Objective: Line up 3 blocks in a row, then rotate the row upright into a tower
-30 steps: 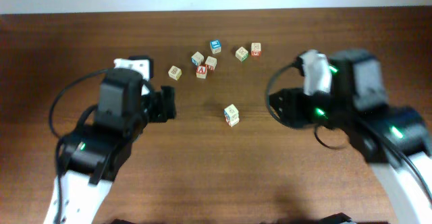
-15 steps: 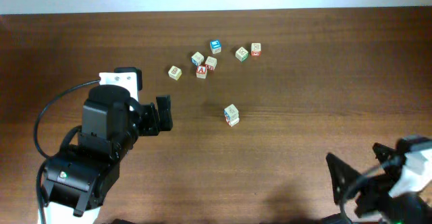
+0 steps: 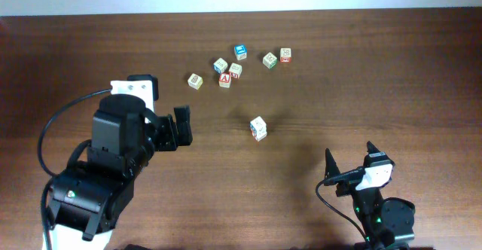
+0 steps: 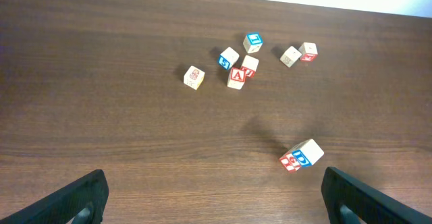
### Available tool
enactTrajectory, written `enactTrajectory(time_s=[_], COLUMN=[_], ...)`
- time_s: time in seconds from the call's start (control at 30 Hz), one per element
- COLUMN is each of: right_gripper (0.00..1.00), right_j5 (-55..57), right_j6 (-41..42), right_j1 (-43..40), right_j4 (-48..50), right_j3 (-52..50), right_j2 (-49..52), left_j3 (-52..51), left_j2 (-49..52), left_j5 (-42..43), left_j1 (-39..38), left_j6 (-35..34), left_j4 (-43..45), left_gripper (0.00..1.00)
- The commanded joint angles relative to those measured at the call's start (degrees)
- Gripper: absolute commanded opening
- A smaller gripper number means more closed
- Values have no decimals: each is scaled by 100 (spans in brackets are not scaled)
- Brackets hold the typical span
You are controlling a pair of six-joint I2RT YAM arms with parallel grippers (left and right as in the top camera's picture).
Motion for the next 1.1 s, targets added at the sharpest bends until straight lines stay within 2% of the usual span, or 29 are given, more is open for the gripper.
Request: enactTrajectory(time_s=[0.0,0.13,0.2,0.57,0.6,0.67,0.7,0.77,0.83,0.9,1.0,1.07], right_gripper=[98,98,98,98,98,98,98,98,98,98,98,98], right_j5=[13,13,11,13,13,13,13,15,13,15,13,15], right_j6=[-39,-37,-37,-37,-37,-37,-39,-37,-37,-37,-37,-37], right_j1=[-37,-37,-37,-22,-22,-22,-22,-22,-22,-22,-22,-22], right_j4=[28,37,415,409,409,409,409,409,409,409,409,409], right_j3=[-72,-76,-245,-245,-245,-245,-245,-245,-245,-245,-245,-245], right_j2=[-63,-63,-63,-61,-61,-61,-61,-61,-61,-61,-61,-61], left_j3=[20,20,20,-114,-341,-1410,-2288,-4009,-5211,-6039,-6885,-7018], left_j2=[-17,-17,-17,-177,-424,-1123,-1731,-3014,-4107,-4706,-4975,-5045], left_j5=[-59,-61,-61,-223,-520,-573,-310,472,612,612,616,610], left_j1=[15,15,15,31,72,350,603,1093,1305,1318,1316,1318], left_j6=[68,68,68,70,70,70,83,568,835,1217,1687,1989], left_j4=[4,4,4,-2,101,903,1591,2955,3790,4572,5388,5215], left_gripper=[99,99,99,99,99,99,99,99,99,99,99,99])
